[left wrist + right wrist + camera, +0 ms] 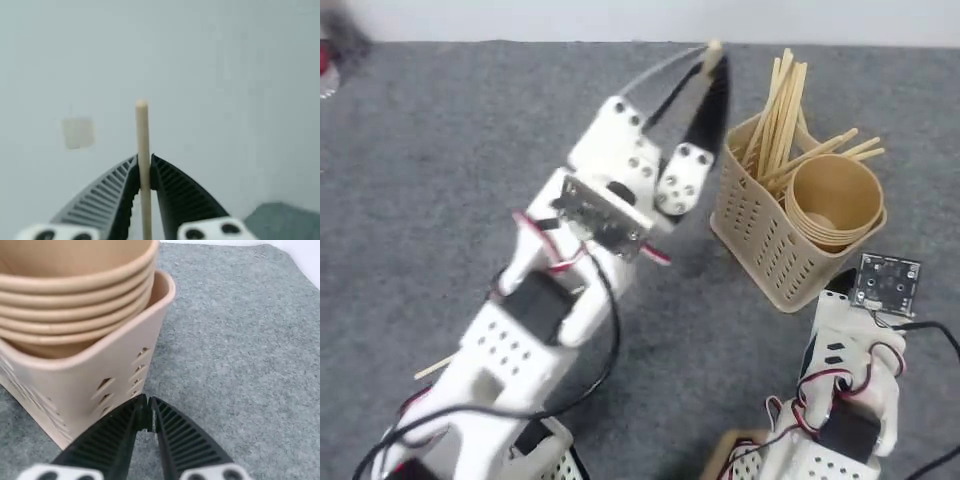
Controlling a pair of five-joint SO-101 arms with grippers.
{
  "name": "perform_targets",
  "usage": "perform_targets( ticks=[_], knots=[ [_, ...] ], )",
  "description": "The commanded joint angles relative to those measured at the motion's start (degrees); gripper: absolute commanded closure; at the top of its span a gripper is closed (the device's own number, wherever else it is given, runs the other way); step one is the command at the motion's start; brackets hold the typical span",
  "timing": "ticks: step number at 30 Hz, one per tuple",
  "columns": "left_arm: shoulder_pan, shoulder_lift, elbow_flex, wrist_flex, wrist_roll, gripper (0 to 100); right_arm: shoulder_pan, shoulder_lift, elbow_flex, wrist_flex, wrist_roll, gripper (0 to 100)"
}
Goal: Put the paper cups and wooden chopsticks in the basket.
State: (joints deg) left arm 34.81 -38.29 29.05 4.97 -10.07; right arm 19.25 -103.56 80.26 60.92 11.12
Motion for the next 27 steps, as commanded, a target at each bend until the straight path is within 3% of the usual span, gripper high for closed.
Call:
perform_targets(
  ticks=[1,5,8,14,18,22,27],
  knots=[
    [0.9,8.0,-7.5,-6.7,9.8,99,-0.3,-0.4,-0.3,-0.6,0.8,99.1],
    [1.0,15.5,-11.9,-4.1,21.6,99,-0.3,-0.4,-0.3,-0.7,1.1,99.1],
    [1.1,19.4,-12.0,-0.1,25.6,99,-0.4,-0.4,-0.4,-0.7,1.1,99.1],
    [-1.3,21.7,-8.8,1.7,22.7,98,-0.4,-0.4,-0.6,-0.7,1.1,99.0],
    [-1.5,19.5,-8.5,3.1,22.9,85,-0.4,-0.4,-0.4,-0.7,1.1,99.0],
    [0.2,14.6,-8.7,14.3,22.9,76,-0.4,-0.4,-0.4,-0.7,1.1,99.0],
    [-1.1,12.1,-8.6,21.8,22.5,75,-0.4,-0.4,-0.3,-0.7,1.1,99.0]
  ],
)
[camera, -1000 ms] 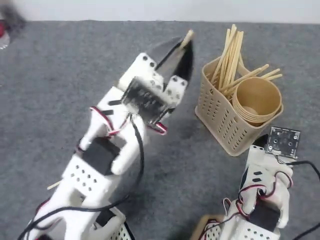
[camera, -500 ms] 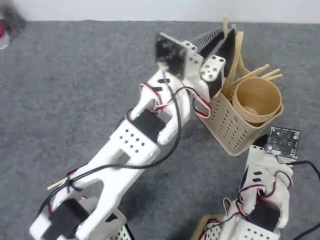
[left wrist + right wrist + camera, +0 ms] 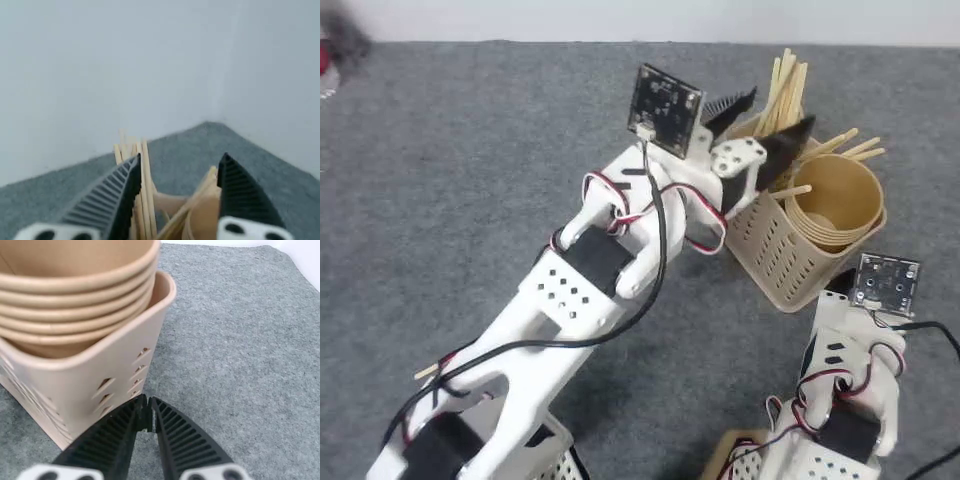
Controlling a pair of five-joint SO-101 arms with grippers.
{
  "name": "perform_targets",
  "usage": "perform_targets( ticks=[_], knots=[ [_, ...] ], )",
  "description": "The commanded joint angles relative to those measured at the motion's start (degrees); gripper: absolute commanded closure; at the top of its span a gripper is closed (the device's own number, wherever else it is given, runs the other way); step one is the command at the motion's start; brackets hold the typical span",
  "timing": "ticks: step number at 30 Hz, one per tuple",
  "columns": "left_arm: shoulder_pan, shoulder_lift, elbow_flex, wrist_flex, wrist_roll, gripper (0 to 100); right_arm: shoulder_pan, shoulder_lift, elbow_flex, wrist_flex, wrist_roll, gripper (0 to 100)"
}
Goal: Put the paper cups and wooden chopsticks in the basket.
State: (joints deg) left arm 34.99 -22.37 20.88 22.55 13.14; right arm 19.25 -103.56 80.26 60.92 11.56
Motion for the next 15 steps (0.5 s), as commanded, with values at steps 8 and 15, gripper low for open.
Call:
perform_targets(
  ticks=[8,15],
  knots=[
    [-25.5,-11.9,0.2,33.2,-13.8,77,-0.4,-0.4,-0.3,-0.6,0.6,99.0],
    [-41.7,-5.6,9.8,42.5,-39.8,78,-1.2,-0.4,-0.3,-0.3,0.6,99.0]
  ],
)
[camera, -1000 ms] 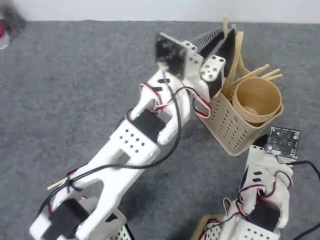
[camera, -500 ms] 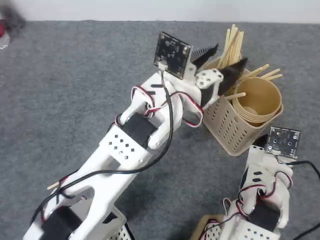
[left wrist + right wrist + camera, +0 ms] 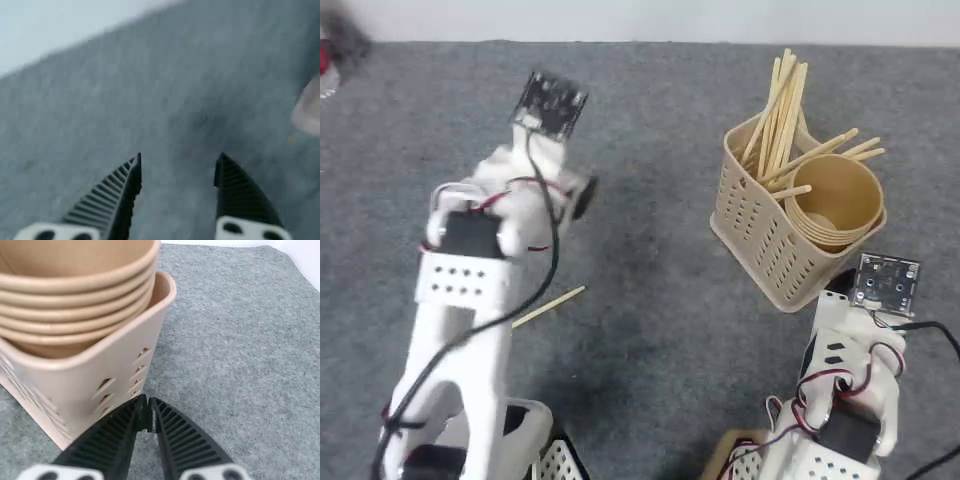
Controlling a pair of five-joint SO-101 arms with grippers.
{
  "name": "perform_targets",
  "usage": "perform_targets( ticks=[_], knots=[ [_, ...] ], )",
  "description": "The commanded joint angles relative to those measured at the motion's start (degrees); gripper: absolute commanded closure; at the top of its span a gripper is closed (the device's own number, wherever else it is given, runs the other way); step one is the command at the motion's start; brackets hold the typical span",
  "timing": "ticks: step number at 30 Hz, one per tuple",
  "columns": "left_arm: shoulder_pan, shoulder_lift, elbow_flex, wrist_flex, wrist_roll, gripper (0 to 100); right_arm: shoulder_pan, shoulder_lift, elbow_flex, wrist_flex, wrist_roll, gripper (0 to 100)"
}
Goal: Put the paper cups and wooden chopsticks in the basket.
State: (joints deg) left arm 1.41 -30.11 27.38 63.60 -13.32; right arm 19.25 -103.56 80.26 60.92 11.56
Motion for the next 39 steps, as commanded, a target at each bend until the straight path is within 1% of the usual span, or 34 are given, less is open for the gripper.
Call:
perform_targets(
  ticks=[1,4,7,15,18,24,27,30,33,37,39],
  knots=[
    [-8.9,3.3,4.6,1.7,-16.3,78,-1.8,-0.4,-0.3,-0.1,0.6,99.0],
    [-9.0,8.0,9.2,3.4,-22.9,78,-2.5,-0.4,0.7,-0.4,0.6,99.0],
    [-8.2,13.9,11.0,2.1,-27.4,78,-2.5,-0.4,1.1,-0.6,0.6,99.0],
    [-6.4,28.5,10.8,-7.0,-27.8,78,-2.5,-0.4,1.1,-0.5,0.6,99.0],
    [-6.2,32.4,10.7,-8.0,-28.0,78,-2.5,-0.4,1.1,-0.5,0.6,99.0],
    [-4.3,33.4,7.7,-0.4,-28.0,78,-2.5,-0.4,1.1,-0.6,0.6,99.0],
    [-2.8,32.7,6.2,1.8,-28.0,78,-2.5,-0.4,1.1,-0.6,0.6,99.0],
    [-2.7,30.1,2.8,4.7,-28.0,78,-2.5,-0.4,1.1,-0.6,0.6,99.0],
    [-2.6,25.8,0.1,10.5,-28.0,78,-2.5,-0.4,1.1,-0.6,0.6,99.0],
    [-2.5,21.2,0.7,14.2,-28.4,78,-2.5,-0.4,1.1,-0.6,0.6,99.0],
    [-2.5,20.7,2.9,14.9,-31.4,78,-2.5,-0.4,1.1,-0.6,0.6,99.0]
  ],
)
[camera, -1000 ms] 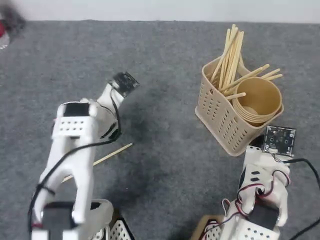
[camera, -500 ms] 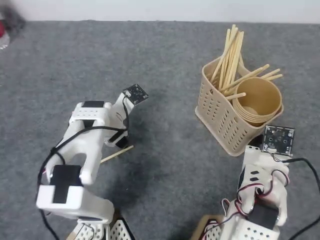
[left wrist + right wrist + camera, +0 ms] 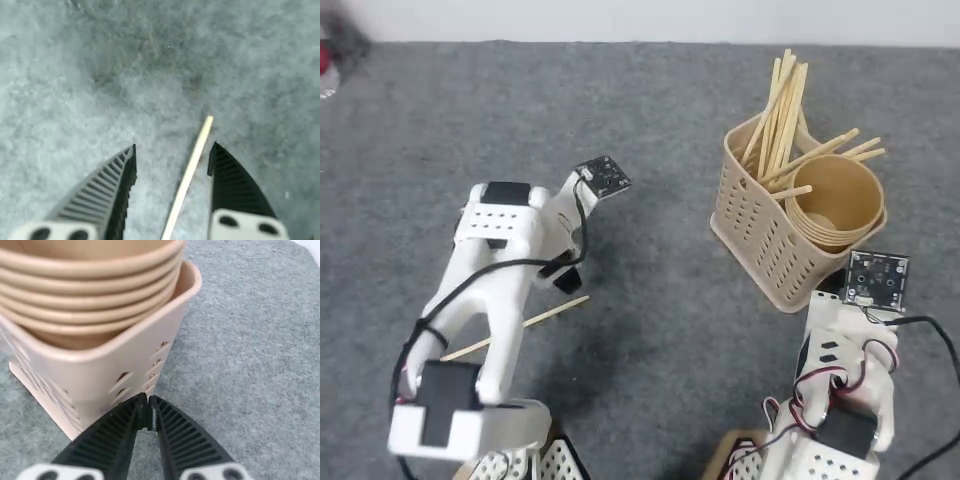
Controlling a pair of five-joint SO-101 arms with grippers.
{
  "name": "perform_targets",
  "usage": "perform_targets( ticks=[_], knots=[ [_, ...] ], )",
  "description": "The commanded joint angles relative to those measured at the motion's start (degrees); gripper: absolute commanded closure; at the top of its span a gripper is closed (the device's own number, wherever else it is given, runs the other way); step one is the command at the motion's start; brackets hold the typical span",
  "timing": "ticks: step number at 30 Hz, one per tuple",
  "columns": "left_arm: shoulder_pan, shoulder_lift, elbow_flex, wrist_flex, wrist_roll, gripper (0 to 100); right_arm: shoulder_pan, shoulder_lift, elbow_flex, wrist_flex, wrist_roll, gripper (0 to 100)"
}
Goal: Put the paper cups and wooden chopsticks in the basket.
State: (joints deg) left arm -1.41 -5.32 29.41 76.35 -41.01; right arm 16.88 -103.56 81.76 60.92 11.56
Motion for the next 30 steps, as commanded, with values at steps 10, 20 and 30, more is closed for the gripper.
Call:
perform_targets(
  ticks=[10,20,30],
  knots=[
    [2.4,3.1,12.6,-12.1,-8.2,78,-0.1,-0.4,-0.4,-0.6,0.6,99.0],
    [4.0,14.1,6.9,-7.0,-8.4,100,-0.1,-0.4,-0.4,-0.6,0.6,99.0],
    [15.1,-5.7,-17.4,24.5,-8.2,99,-0.1,-0.4,-0.4,-0.6,0.6,99.0]
  ],
)
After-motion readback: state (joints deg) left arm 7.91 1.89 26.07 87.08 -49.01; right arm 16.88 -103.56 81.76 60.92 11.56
